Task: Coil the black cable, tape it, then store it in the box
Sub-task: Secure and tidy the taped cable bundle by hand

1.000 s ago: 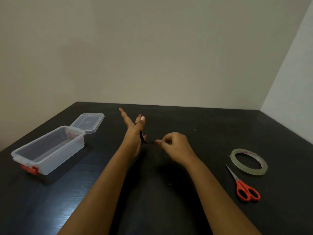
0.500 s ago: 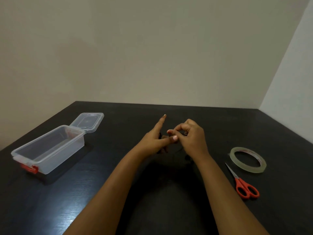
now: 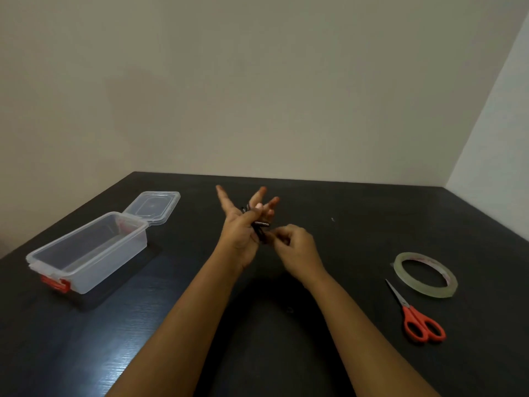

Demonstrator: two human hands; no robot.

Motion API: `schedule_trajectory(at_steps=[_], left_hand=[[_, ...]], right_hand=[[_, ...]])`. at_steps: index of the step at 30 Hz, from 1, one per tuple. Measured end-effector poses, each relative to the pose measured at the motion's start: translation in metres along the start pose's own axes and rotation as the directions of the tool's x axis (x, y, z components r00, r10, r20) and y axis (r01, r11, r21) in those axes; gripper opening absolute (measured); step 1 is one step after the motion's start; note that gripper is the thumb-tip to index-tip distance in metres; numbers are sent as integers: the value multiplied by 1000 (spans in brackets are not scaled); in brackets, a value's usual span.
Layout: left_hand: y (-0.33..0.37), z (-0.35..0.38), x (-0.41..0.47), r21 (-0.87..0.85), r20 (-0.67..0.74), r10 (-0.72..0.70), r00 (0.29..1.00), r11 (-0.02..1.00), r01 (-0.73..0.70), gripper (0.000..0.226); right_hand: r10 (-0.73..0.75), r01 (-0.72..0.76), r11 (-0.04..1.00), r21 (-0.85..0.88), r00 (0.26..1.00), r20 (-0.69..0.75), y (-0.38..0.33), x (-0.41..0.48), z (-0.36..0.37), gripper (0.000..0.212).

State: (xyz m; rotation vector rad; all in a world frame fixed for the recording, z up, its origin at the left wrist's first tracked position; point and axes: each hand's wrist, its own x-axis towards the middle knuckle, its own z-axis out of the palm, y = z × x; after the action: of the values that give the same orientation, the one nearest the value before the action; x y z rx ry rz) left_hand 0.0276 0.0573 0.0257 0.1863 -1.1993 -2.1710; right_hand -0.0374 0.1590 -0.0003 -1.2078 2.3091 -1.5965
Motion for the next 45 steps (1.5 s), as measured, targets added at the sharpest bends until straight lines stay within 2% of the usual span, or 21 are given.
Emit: schedule_trajectory(at_steps=[3, 6, 9, 12, 15, 18, 21, 23, 24, 26, 29, 33, 36, 38, 41, 45], left_hand=[[3, -10, 4, 44, -80, 9, 997, 999, -6, 98], [3, -21, 7, 125, -94, 10, 995, 992, 2, 89], [5, -19, 2, 233, 45, -150, 988, 963, 135, 71], [7, -7, -9, 361, 204, -391, 898, 882, 302, 76], [9, -2, -16, 450, 296, -481, 826, 833, 323, 80], [12, 4, -18, 378, 350, -444, 825, 873, 309, 82], [13, 7, -17, 147, 339, -313, 887, 949, 279, 79], [11, 6, -16, 25, 300, -209, 931, 977, 211, 72], [9, 5, -14, -9, 271, -177, 946, 982, 186, 71], [5, 3, -10, -42, 198, -140, 970, 988, 151, 78], [-1, -4, -3, -58, 120, -101, 988, 992, 109, 83], [-3, -7, -1, -5, 121, -104, 987, 994, 106, 75], [-4, -1, -5, 92, 174, -123, 977, 990, 108, 74], [-7, 2, -8, 233, 205, -173, 963, 965, 124, 71], [-12, 6, -11, 403, 229, -221, 948, 908, 114, 73], [-12, 7, -15, 492, 227, -275, 934, 860, 133, 75]], right_hand=[[13, -9, 999, -47, 997, 78, 1, -2, 0, 12], [-25, 40, 988, -149, 994, 102, 0, -2, -10, 16], [-104, 124, 973, -196, 988, 111, -5, -3, -22, 13], [-209, 209, 949, -238, 978, 27, -10, -1, -34, 8], [-232, 213, 961, -176, 968, -98, -8, -1, -43, 8], [-137, 139, 990, -2, 979, -148, -3, 1, -40, 8], [-3, 23, 992, 128, 987, -158, 3, 4, -33, 14], [87, -75, 985, 155, 994, -73, 4, 4, -27, 18], [122, -119, 983, 137, 993, -11, 3, 3, -23, 18], [119, -119, 993, -10, 989, 90, 0, 0, -14, 17], [7, 37, 955, -294, 989, 146, -3, -5, -1, 17], [-179, 166, 943, -289, 984, -19, -9, -8, -3, 17], [-309, 295, 911, -289, 951, -4, -14, -9, -9, 14], [-352, 337, 906, -257, 936, -15, -15, -10, -12, 13], [-340, 325, 911, -255, 940, -15, -16, -8, -16, 13], [-286, 271, 924, -272, 958, -20, -14, -8, -17, 19]])
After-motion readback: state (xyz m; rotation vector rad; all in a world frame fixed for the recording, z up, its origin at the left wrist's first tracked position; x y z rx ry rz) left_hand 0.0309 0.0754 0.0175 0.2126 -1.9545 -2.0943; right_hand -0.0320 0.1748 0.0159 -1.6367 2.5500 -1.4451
